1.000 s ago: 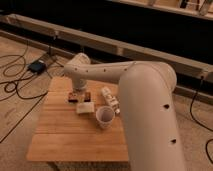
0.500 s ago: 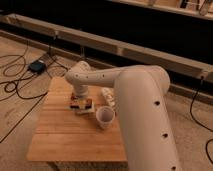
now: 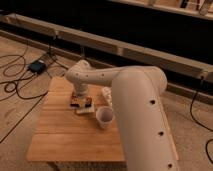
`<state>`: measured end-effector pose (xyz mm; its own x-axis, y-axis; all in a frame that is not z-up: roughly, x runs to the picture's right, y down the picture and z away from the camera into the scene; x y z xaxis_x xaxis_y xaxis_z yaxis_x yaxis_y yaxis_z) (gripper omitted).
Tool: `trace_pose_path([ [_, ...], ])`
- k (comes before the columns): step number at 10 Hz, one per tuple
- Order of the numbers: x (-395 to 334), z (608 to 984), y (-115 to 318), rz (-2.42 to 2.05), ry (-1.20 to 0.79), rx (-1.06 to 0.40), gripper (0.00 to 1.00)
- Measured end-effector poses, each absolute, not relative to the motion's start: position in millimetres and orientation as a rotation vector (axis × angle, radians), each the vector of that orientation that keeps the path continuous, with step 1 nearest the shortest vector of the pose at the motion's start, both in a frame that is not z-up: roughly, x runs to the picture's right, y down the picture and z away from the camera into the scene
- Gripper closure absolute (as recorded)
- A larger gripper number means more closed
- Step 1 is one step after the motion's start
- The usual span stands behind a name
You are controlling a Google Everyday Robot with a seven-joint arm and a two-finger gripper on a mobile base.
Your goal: Place the eraser on the white sponge
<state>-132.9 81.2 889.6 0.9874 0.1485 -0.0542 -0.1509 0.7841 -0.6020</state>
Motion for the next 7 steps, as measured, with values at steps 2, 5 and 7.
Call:
trace_pose_path([
  [2,-131.4,893.4,77.0,0.166,0.009,-0.646,1.0],
  [5,-125.3,890.4,79.3,0.163,0.021,-0.656,0.85],
  [7,-120.5,880.6,85.1,0.156,0.024,-0.668,0.8],
])
